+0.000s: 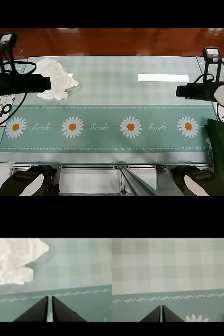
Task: Fold the shirts.
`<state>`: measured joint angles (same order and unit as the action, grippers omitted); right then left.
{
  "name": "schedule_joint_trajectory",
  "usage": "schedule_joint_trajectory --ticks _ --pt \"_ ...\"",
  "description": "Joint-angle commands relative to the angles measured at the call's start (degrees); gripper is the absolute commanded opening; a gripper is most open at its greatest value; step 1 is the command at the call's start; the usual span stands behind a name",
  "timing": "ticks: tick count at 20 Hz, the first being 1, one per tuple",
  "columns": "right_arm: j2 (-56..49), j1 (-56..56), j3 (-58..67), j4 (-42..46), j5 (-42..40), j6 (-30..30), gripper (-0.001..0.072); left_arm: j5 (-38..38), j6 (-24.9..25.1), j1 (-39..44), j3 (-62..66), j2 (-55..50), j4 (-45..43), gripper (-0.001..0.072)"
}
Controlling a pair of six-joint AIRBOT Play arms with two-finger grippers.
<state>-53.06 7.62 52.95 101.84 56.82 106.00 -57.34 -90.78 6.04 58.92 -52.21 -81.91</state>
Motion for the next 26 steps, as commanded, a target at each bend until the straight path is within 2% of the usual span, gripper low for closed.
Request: schedule_joint_trajectory --ticks 1,2,3,5,11,13,19,20,21,22,26 --pt "-2.01 -0.02 -4.22 -2.58 -5.27 -1.01 0.042 14.67 0.0 0.04 -3.15 -3.67 -1.05 0.0457" --pt "-3.5 -0.02 -4.22 -3.23 -5.64 -1.11 0.042 19.21 -0.35 0.0 -2.73 -6.05 -1.09 0.0508" --pt "-4.85 -0.02 -4.22 -3.85 -5.7 -1.36 0.0419 21.51 -0.35 -0.57 -1.11 -8.76 -1.09 0.0508" --pt "-6.01 -0.02 -4.22 -4.28 -5.66 -1.57 0.0418 20.02 -0.44 -3.04 5.81 -16.22 -1.05 0.0508" --pt "-5.95 -0.02 -4.22 -4.2 -2.45 -1.7 0.0413 -10.73 -0.61 -14.36 32.74 -42.56 -1.05 0.0507" --pt "-5.95 -0.02 -4.22 -5.4 -0.26 -1.7 0.0407 -16.79 -1.49 -15.78 35.56 -48.35 -1.05 0.0508" --pt "-5.95 0.0 -4.22 -7.89 -0.9 -1.18 0.0407 -13.55 -1.49 -14.56 35.6 -57.0 -0.61 0.0506" --pt "-5.95 0.0 -4.22 -7.89 -0.9 -0.79 0.0407 -13.64 -1.46 -14.23 35.63 -57.55 -0.63 0.0459" --pt "-5.95 0.0 -4.22 -7.89 -0.92 -0.22 0.0407 -13.9 -1.44 -14.1 35.63 -57.64 -0.63 0.0138" --pt "-5.95 0.0 -4.22 -7.96 -0.87 0.15 0.0407 -13.81 -1.46 -14.05 35.71 -57.16 -0.57 0.0021" --pt "-5.92 0.0 -4.22 -10.29 -0.35 0.22 0.0407 -13.79 -1.42 -13.88 42.34 -51.71 -0.13 0.0021"
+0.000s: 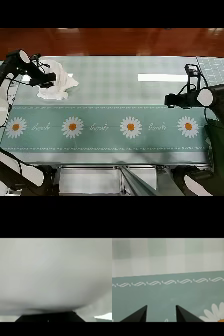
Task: Fold the shirts.
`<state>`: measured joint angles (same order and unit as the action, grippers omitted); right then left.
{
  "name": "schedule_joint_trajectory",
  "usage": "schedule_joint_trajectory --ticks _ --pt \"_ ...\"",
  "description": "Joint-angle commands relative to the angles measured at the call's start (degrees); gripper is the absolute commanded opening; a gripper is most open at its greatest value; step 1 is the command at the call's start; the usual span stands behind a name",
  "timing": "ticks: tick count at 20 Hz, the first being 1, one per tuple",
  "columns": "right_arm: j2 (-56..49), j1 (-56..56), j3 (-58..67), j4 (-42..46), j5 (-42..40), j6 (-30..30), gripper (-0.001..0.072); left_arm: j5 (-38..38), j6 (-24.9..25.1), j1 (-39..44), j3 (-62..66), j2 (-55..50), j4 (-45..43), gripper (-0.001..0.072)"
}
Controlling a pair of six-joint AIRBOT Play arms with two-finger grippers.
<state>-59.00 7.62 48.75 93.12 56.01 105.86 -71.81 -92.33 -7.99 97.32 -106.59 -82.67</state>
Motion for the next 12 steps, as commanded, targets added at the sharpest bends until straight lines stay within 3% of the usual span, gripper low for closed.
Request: schedule_joint_trajectory --ticks 1,7,12 --pt "0.02 0.0 -0.02 -1.95 0.83 0.35 0.0407 0.66 0.13 0.15 6.84 4.85 2.27 0.0021" --pt "4.26 0.0 -0.02 -2.91 2.93 -0.13 0.0396 1.68 1.25 0.17 21.59 18.43 15.87 0.0021" --pt "13.46 0.0 -0.02 -2.64 4.66 -0.55 0.0396 5.46 1.86 0.17 21.75 30.51 22.82 0.0021"
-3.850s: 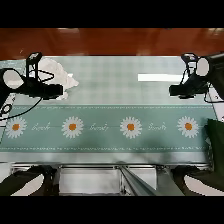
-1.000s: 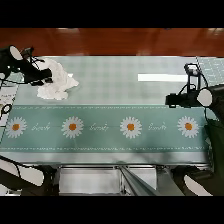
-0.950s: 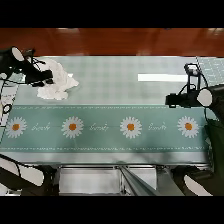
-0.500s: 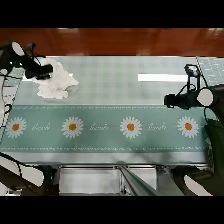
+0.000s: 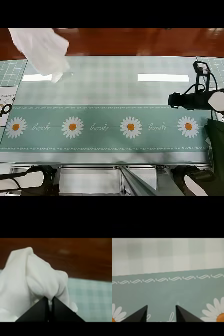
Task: Fold the shirts.
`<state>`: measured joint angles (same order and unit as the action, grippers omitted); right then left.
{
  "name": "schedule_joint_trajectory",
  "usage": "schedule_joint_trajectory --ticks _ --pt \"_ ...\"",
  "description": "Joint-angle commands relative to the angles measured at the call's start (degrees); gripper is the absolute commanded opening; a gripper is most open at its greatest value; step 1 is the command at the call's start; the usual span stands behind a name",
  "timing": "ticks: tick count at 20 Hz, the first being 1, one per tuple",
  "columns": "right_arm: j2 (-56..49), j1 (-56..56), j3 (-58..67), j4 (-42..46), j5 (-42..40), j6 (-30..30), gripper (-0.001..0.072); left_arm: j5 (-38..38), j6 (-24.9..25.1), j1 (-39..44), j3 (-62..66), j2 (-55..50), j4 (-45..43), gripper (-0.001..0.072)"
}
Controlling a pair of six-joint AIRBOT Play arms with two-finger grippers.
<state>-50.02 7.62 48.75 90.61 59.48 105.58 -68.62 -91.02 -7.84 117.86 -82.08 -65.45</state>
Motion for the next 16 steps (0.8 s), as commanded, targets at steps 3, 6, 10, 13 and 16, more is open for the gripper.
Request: schedule_joint_trajectory --ticks 3,6,10,13,16 --pt "9.11 0.0 -0.02 -0.33 2.29 -0.24 0.0396 3.1 1.92 2.71 1.2 10.82 9.18 0.002" --pt "12.46 0.0 -0.02 -0.66 3.23 -0.24 0.0396 1.81 2.1 9.4 0.13 13.38 8.9 0.0021" --pt "14.53 0.0 -0.02 -0.61 5.35 -0.26 0.0396 8.04 2.71 21.09 -12.44 18.08 7.5 0.0021" --pt "14.53 0.0 -0.02 -0.63 6.34 -0.26 0.0396 17.68 1.53 29.22 -26.69 23.41 7.34 0.0021" --pt "14.53 0.0 -0.04 -0.63 6.36 -0.24 0.0396 28.28 -3.8 35.95 -44.48 29.14 6.93 0.002"
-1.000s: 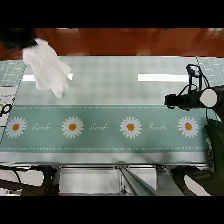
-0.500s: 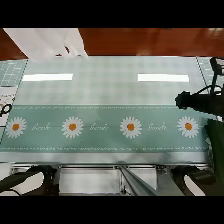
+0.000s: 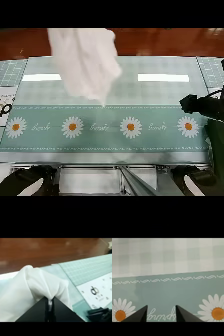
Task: Fold the shirts.
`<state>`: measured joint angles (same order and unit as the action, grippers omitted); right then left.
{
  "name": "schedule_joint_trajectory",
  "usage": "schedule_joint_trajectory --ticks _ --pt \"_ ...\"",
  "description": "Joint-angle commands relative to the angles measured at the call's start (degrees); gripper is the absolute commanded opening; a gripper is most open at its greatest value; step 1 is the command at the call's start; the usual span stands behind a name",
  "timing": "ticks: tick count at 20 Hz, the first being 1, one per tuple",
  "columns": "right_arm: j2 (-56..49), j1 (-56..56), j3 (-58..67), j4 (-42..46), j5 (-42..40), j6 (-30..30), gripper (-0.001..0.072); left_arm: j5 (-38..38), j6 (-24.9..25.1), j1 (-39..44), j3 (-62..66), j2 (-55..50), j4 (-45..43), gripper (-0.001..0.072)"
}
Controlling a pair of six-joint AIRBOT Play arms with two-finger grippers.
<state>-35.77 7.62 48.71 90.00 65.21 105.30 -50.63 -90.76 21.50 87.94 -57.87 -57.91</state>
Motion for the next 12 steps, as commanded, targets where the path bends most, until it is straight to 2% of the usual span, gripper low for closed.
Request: schedule_joint_trajectory --ticks 1,3,7,9,10,11,12 --pt "0.28 0.0 0.0 -0.04 0.66 0.07 0.0396 11.96 -5.4 8.22 -19.98 6.16 -0.79 0.002" --pt "0.28 0.0 0.0 -0.04 0.81 0.07 0.0396 11.23 -7.58 11.41 -29.59 7.02 -0.66 0.0021" --pt "0.28 -0.02 0.0 -0.7 0.85 0.07 0.0396 10.49 -7.93 19.63 -42.6 6.73 -0.59 0.0021" --pt "0.11 -0.02 0.0 -1.53 1.27 0.07 0.0397 10.62 -7.43 20.35 -46.27 6.38 -1.42 0.0022" --pt "-0.24 0.0 -0.04 -1.55 1.97 0.07 0.04 10.51 -7.56 19.45 -47.21 6.21 -4.7 0.0042" --pt "-0.74 -0.02 -0.24 -1.53 2.34 0.0 0.0417 10.45 -8.13 18.27 -47.47 5.79 -6.82 0.0168" --pt "-1.31 0.0 -0.5 -1.86 2.21 -0.31 0.0419 9.99 -10.16 16.61 -47.45 5.22 -7.02 0.0388"
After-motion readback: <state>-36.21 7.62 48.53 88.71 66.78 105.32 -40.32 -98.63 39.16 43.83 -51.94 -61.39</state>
